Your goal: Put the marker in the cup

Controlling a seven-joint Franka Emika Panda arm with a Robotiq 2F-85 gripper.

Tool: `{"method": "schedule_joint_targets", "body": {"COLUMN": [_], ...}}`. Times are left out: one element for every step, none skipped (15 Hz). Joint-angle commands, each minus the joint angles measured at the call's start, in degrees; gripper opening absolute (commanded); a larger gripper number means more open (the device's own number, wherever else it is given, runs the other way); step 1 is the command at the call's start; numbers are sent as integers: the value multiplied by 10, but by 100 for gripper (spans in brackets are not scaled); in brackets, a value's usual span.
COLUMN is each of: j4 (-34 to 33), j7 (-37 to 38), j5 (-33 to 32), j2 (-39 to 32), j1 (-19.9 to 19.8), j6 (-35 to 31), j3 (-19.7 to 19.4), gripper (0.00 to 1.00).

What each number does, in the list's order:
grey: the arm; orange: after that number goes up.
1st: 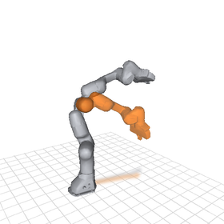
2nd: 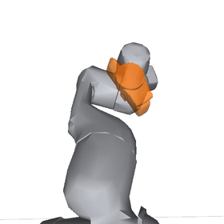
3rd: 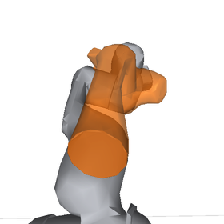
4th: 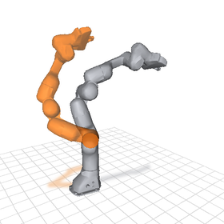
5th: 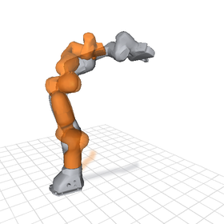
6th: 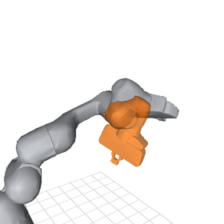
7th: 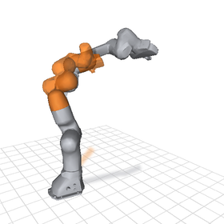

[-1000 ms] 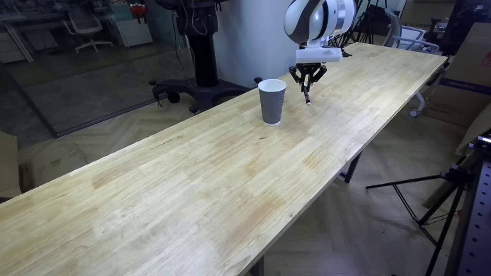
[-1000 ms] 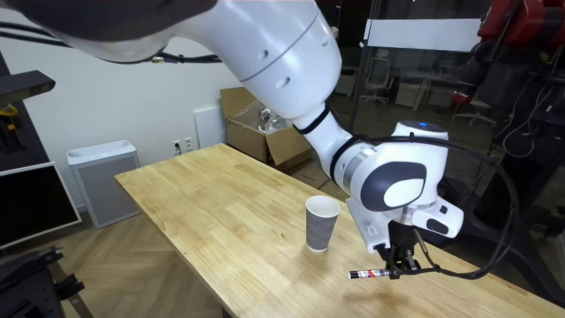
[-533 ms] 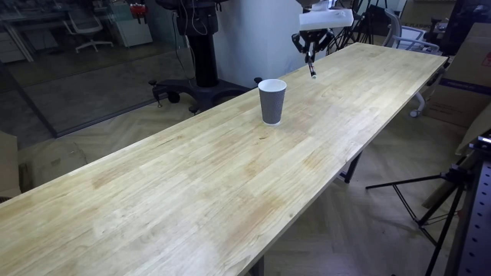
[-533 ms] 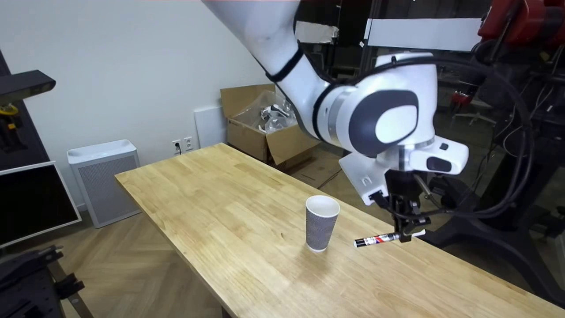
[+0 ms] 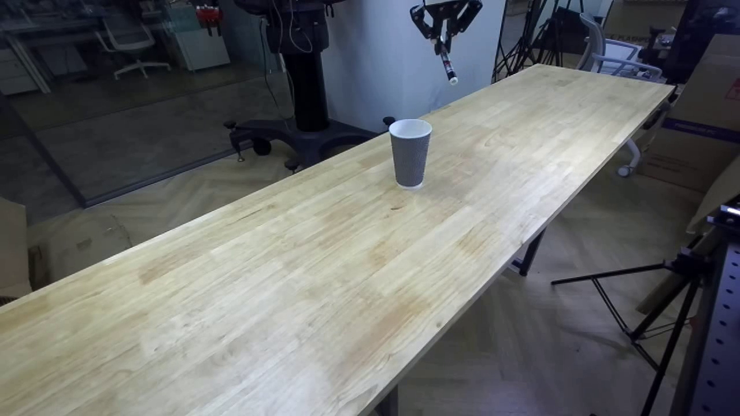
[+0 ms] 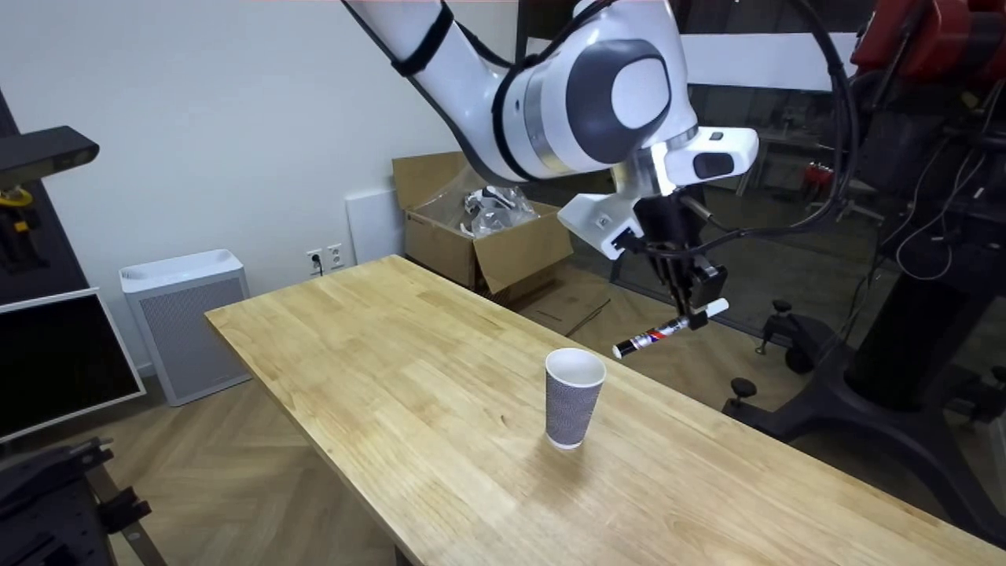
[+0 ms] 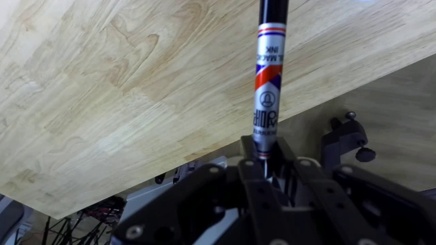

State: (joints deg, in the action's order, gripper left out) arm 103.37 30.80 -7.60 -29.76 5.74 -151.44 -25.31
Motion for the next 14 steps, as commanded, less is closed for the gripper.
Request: {"method": "schedule_joint_targets", "body": {"j4": [-2,-1,-1,-8,-10,-11,-11,-8,-7,-7,-8,-7,-6,-3], "j7": [7,7,7,26,51,74,92,110,129,147,164,177,189,195], "j5": [-14,-14,-14,-27,-46,-65,-79,-93,-105,-114,-119,-120,-120,-116], "j2": [3,3,3,-11,-23,-34,-42,-51,-60,-71,-82,-91,-99,-104], "j1": [-13,-13,-13,-3,12,27,38,52,67,82,99,115,133,150], "j6": [1,1,1,-13,-29,-48,-63,-79,-95,-110,-123,-134,-143,-147], "j3": [16,17,17,5,-9,-23,-32,-42,-55,-68,-82,-94,-110,-122], "gripper": [18,18,4,4,4,4,4,4,4,4,4,4,4,4]}}
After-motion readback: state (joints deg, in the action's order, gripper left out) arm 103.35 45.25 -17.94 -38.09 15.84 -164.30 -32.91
